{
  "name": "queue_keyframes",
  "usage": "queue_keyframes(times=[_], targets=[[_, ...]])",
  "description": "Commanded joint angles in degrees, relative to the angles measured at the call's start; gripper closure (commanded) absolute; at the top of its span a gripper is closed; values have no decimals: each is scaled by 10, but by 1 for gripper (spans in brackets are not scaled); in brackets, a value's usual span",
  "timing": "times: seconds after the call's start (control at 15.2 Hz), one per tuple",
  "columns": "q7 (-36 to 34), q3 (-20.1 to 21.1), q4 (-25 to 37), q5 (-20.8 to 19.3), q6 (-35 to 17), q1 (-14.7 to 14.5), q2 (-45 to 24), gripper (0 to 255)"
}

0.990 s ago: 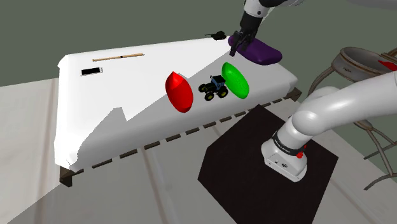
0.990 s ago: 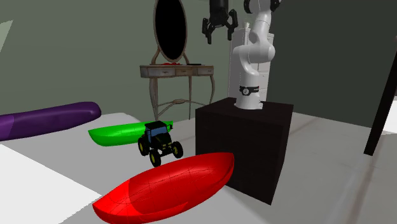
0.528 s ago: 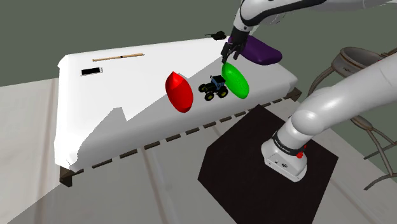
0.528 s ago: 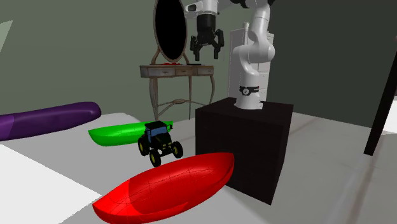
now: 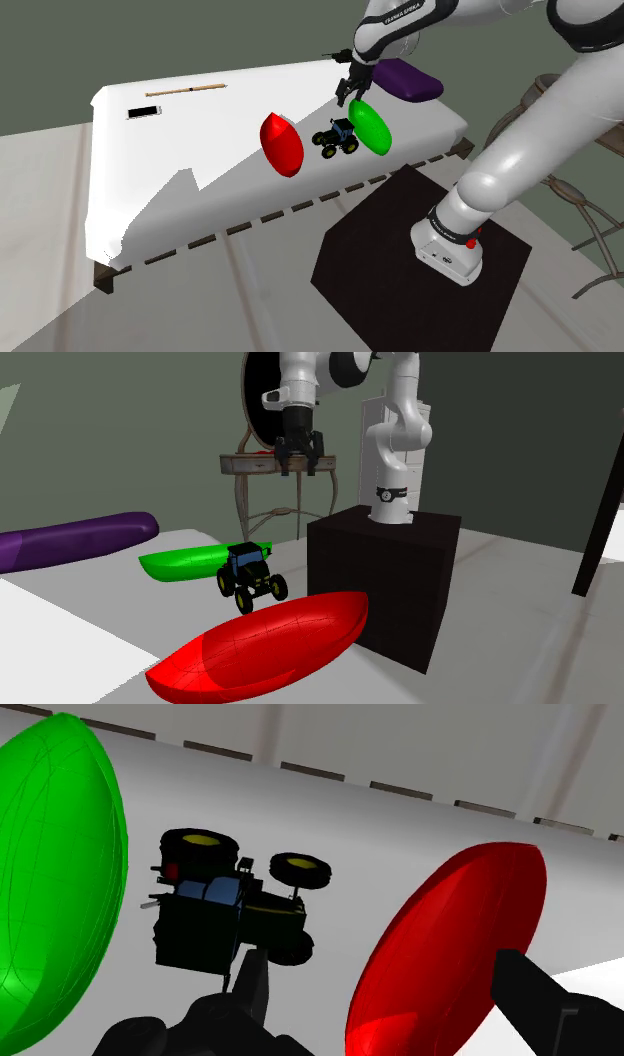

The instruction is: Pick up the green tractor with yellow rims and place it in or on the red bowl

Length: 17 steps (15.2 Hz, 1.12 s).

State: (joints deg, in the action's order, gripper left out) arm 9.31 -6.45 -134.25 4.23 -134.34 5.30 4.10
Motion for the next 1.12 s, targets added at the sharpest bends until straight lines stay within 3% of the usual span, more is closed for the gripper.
queue_keyframes(times=[0.0, 0.53, 1.06], targets=[[6, -4, 14, 6, -30, 3, -42, 0], [32, -12, 119, 39, -102, 24, -216, 0], [45, -8, 269, 64, -131, 56, -389, 0]])
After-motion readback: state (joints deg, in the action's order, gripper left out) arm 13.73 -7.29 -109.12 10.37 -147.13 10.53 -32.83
